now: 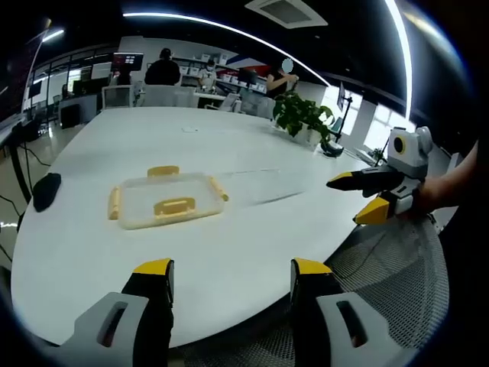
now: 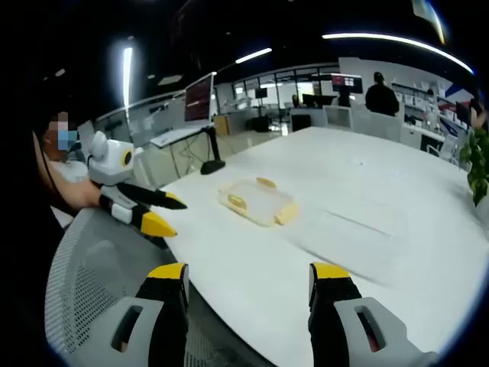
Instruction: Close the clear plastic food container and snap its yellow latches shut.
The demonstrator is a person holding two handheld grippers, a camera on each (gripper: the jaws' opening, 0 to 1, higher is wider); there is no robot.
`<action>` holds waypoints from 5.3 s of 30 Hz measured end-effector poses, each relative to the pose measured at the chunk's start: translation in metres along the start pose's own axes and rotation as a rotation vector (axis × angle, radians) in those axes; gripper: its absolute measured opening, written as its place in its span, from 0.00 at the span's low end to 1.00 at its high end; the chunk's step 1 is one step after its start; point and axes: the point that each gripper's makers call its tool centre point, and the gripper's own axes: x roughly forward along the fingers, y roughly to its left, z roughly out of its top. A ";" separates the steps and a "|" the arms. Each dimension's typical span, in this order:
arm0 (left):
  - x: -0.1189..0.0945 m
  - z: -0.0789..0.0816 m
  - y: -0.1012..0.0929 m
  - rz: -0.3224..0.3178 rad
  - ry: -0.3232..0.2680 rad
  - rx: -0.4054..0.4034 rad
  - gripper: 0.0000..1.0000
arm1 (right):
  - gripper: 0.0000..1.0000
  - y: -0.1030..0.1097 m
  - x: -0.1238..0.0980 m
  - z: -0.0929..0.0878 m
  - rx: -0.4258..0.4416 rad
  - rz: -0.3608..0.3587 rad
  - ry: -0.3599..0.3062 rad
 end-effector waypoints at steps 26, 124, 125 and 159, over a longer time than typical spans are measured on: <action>0.002 -0.003 -0.005 -0.033 0.021 0.014 0.58 | 0.63 0.001 0.002 -0.003 -0.001 0.006 0.015; 0.008 0.037 0.065 -0.157 0.070 0.137 0.60 | 0.55 -0.006 0.061 0.065 -0.098 0.090 -0.008; 0.008 0.038 0.065 -0.159 0.070 0.135 0.60 | 0.55 -0.006 0.062 0.065 -0.098 0.090 -0.007; 0.024 0.039 0.097 -0.211 0.162 0.181 0.59 | 0.56 -0.018 0.094 0.065 -0.206 0.138 0.095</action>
